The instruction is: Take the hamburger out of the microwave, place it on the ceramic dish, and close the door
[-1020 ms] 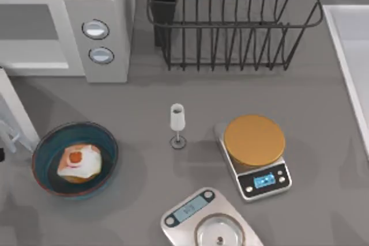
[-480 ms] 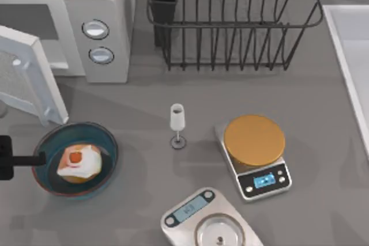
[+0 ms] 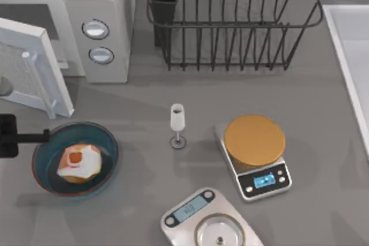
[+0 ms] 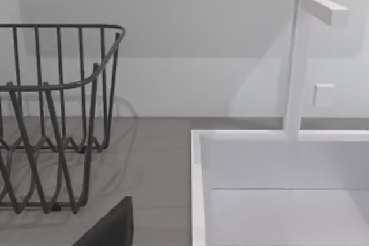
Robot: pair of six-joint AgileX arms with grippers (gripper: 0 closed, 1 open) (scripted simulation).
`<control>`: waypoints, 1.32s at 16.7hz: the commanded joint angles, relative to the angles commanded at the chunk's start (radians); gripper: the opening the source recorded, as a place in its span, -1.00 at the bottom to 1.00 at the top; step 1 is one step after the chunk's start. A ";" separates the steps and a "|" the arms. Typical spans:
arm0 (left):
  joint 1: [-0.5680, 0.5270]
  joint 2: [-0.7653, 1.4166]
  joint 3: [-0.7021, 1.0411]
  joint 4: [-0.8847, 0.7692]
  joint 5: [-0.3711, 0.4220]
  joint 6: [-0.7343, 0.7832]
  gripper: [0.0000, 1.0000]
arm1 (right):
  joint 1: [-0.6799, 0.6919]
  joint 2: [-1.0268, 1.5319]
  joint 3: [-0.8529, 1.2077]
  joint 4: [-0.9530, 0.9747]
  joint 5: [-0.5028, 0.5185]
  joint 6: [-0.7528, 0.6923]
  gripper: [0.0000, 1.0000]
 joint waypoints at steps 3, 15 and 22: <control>-0.004 0.176 0.093 0.066 -0.001 0.000 -1.00 | 0.000 0.000 0.000 0.000 0.000 0.000 1.00; -0.005 0.375 0.231 0.136 -0.003 -0.001 -1.00 | 0.000 0.000 0.000 0.000 0.000 0.000 1.00; -0.011 0.670 0.555 0.113 -0.004 -0.003 -1.00 | 0.000 0.000 0.000 0.000 0.000 0.000 1.00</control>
